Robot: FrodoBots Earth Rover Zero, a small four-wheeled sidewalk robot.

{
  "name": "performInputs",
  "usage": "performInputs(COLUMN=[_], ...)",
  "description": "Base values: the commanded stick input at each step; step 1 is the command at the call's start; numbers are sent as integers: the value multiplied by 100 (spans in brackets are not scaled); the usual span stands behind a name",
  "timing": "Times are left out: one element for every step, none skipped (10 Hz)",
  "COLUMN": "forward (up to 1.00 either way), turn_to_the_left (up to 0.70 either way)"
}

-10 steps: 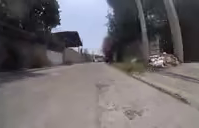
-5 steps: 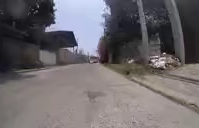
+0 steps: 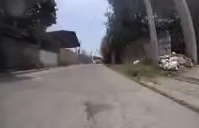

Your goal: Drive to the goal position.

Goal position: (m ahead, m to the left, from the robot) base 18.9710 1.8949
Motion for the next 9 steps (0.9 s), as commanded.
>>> performInputs(forward=[100,100,100,100,100,100,100,100,100], turn_to_the_left=[0,-1,-4,-20,-40,-40,-25,-3,0])
